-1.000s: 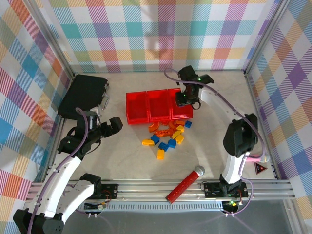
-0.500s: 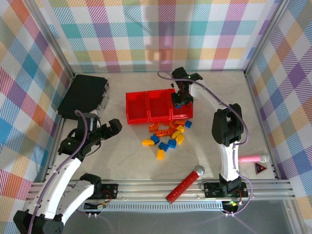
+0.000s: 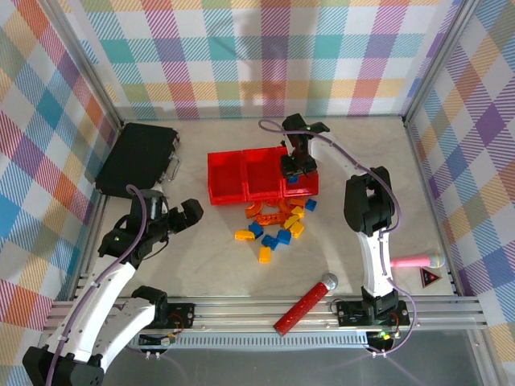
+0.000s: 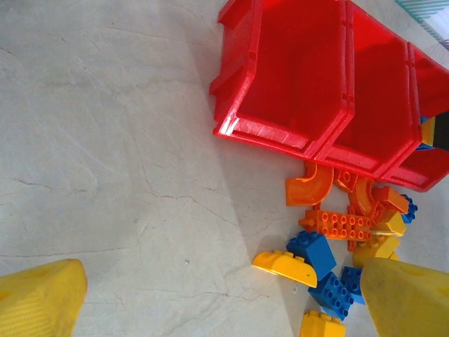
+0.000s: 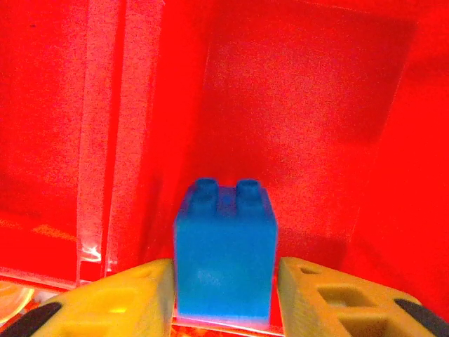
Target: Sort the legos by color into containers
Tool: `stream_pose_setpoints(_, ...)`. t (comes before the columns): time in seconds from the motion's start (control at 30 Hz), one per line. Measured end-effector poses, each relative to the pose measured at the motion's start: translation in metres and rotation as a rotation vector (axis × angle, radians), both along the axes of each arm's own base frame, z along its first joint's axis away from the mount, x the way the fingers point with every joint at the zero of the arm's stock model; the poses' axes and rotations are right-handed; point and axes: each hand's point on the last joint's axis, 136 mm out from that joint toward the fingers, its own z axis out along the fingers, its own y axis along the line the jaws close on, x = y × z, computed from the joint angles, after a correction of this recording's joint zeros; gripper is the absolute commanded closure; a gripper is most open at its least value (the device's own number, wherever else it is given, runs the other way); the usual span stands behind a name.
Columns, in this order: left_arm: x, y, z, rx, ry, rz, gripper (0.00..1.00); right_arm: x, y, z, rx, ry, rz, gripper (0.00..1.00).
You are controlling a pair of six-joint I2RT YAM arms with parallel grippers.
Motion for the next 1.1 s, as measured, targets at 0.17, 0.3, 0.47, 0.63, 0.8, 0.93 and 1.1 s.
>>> stream_pose_setpoints(0.17,-0.002,0.0,0.005,-0.007,-0.018,-0.002,0.0,0.004,0.002,0.007,0.01,-0.015,0.0,0.53)
stream_pose_setpoints(0.3,-0.003,0.0,0.01,-0.015,-0.039,-0.006,0.0,0.003,0.004,0.012,0.021,-0.016,-0.003,0.52)
stream_pose_setpoints(0.47,-0.004,0.0,0.012,-0.011,-0.051,-0.014,0.0,-0.011,0.001,0.039,0.055,-0.033,-0.019,0.48)
stream_pose_setpoints(0.63,-0.004,-0.003,0.012,-0.013,-0.062,-0.036,0.0,-0.053,-0.006,0.09,0.147,-0.086,-0.029,0.44)
stream_pose_setpoints(0.8,-0.004,-0.005,0.008,-0.021,-0.068,-0.045,0.0,-0.101,-0.007,0.105,0.207,-0.084,-0.009,0.41)
stream_pose_setpoints(0.93,-0.002,-0.007,0.01,-0.022,-0.081,-0.053,0.0,-0.144,-0.003,0.072,0.193,0.02,0.035,0.39)
stream_pose_setpoints(1.1,0.001,-0.008,0.013,-0.025,-0.106,-0.061,0.0,-0.188,0.008,0.039,0.185,0.144,0.124,0.37)
